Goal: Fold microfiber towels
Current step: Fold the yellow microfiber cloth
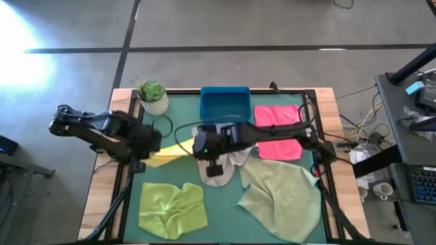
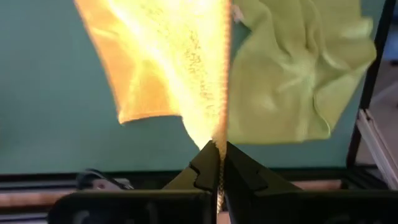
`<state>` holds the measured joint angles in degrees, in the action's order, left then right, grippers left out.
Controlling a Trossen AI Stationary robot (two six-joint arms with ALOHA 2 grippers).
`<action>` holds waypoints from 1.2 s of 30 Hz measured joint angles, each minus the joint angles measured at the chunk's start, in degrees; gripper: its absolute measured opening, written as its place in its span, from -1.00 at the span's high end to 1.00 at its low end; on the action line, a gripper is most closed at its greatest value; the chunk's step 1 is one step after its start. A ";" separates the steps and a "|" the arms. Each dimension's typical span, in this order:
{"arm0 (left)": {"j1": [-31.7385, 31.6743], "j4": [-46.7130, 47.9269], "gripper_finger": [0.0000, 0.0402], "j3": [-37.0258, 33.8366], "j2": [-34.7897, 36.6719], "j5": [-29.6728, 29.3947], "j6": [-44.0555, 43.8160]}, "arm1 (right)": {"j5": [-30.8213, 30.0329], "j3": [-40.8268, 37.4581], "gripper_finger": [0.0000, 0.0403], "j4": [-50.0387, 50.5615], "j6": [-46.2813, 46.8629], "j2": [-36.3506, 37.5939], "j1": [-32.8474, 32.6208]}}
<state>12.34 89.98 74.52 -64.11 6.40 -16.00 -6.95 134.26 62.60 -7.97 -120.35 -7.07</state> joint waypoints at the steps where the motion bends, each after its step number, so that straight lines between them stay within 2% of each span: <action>1: 1.52 -0.01 1.00 -0.44 -0.66 0.32 -1.40 | 0.01 0.00 0.96 -0.03 1.07 -0.68 -0.61; 8: 9.93 -5.70 1.00 -3.52 -5.20 3.43 -9.77 | 0.15 -0.07 0.96 1.65 6.51 -4.34 -4.51; 13: 14.15 -7.41 1.00 -4.06 -8.74 3.86 -14.21 | 4.22 -0.07 0.96 1.85 10.59 -4.89 -6.14; 16: 15.91 -9.56 1.00 -4.06 -10.40 4.06 -16.39 | 4.49 -0.07 0.96 2.83 13.27 -4.90 -7.27; 24: 16.59 -11.05 1.00 -4.74 -15.94 3.99 -17.97 | 3.98 -1.33 0.96 3.26 12.98 -7.11 -7.70; 28: 17.02 -14.74 1.00 -7.09 -17.82 3.99 -18.17 | 3.94 -1.70 0.96 3.17 11.36 -9.34 -7.56; 36: 17.00 -19.30 1.00 -13.59 -13.82 0.53 -19.80 | 3.29 -4.02 0.96 0.71 8.78 -9.20 -6.84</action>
<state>29.34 70.68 60.93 -77.93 6.93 -35.81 -3.65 130.24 63.30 0.80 -129.56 -13.91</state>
